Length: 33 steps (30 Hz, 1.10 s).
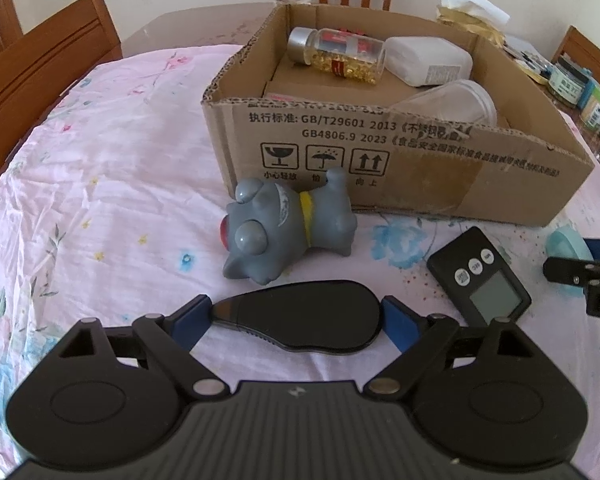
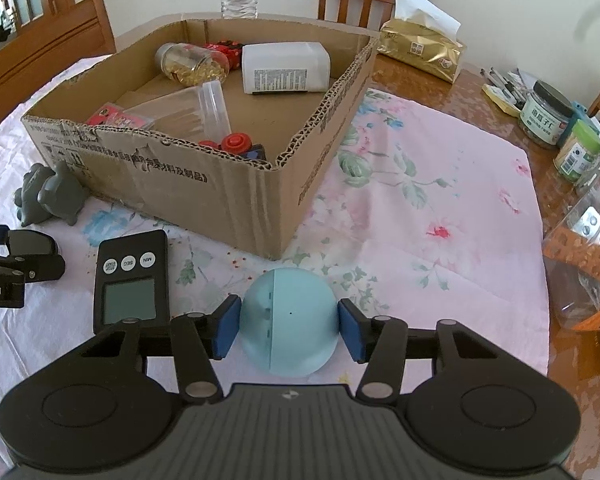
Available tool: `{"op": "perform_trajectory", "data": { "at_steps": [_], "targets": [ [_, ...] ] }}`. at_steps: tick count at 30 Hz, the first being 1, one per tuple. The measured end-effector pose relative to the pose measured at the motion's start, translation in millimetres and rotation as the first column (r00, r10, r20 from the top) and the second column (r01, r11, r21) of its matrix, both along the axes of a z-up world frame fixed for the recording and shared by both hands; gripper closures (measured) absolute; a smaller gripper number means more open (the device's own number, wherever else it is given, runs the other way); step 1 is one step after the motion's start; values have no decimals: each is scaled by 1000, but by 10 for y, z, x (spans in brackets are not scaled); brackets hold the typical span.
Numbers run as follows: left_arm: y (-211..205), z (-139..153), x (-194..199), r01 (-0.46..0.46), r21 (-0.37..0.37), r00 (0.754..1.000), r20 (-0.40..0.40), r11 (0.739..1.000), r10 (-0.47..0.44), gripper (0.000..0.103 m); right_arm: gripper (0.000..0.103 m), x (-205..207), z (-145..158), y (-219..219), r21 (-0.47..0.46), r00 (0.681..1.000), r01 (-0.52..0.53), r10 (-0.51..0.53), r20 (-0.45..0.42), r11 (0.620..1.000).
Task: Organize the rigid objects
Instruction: 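Grasp the black oval case with left gripper while right grasps the light-blue round case, then carry the black case and blue case into the box and open both grippers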
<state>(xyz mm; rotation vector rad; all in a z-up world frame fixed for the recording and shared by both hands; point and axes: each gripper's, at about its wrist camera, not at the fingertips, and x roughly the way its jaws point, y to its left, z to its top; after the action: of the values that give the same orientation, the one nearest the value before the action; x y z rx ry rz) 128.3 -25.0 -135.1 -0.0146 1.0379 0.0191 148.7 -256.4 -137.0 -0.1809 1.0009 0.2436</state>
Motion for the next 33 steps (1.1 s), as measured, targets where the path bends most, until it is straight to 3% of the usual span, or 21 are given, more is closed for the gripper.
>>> {"op": "perform_trajectory", "data": {
  "at_steps": [15, 24, 33],
  "targets": [
    [99, 363, -104, 175, 43, 985, -12, 984, -174, 13, 47, -65, 229, -87, -6, 998, -60, 60, -19, 998],
    [46, 432, -131, 206, 50, 978, 2, 977, -207, 13, 46, -77, 98, -140, 56, 997, -27, 31, -64, 998],
    [48, 458, -151, 208, 55, 978, 7, 977, -208, 13, 45, -127, 24, -67, 19, 998, -43, 44, -53, 999]
  ]
}}
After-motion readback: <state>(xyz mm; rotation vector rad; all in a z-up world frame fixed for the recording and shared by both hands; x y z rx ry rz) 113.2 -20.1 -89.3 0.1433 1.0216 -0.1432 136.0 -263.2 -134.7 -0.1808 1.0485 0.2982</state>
